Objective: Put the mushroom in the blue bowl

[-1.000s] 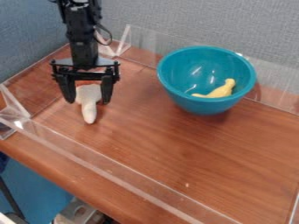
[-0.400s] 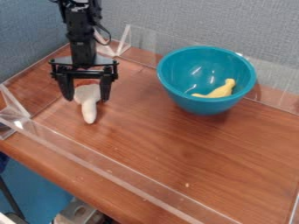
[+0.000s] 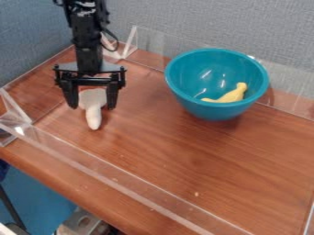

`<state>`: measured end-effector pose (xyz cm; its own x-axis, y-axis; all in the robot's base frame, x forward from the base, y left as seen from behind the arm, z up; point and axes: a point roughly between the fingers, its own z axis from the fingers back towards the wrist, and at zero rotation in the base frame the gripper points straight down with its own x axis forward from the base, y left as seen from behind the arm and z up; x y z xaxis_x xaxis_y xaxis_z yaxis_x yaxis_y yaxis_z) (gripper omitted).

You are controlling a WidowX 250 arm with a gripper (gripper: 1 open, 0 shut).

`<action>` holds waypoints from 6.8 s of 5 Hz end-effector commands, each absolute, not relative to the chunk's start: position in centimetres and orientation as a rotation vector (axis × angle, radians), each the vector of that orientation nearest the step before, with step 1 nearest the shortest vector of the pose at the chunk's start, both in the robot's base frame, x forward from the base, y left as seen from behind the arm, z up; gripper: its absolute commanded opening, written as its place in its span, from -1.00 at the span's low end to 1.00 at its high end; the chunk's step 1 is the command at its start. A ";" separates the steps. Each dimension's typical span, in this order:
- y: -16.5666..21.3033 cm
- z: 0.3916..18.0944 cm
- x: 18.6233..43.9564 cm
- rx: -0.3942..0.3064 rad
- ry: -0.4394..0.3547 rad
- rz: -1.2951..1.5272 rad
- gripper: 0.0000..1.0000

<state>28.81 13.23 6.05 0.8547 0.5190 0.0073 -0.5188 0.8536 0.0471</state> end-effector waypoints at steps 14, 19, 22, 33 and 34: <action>11.1 3.5 30.3 0.151 0.019 0.621 -1.00; 10.7 3.2 29.8 0.143 0.067 0.650 -1.00; 10.4 3.2 29.4 0.137 0.092 0.661 -1.00; -4.2 12.7 39.8 -0.027 -0.068 -0.195 -1.00; -3.6 13.4 39.3 -0.028 -0.091 -0.190 -1.00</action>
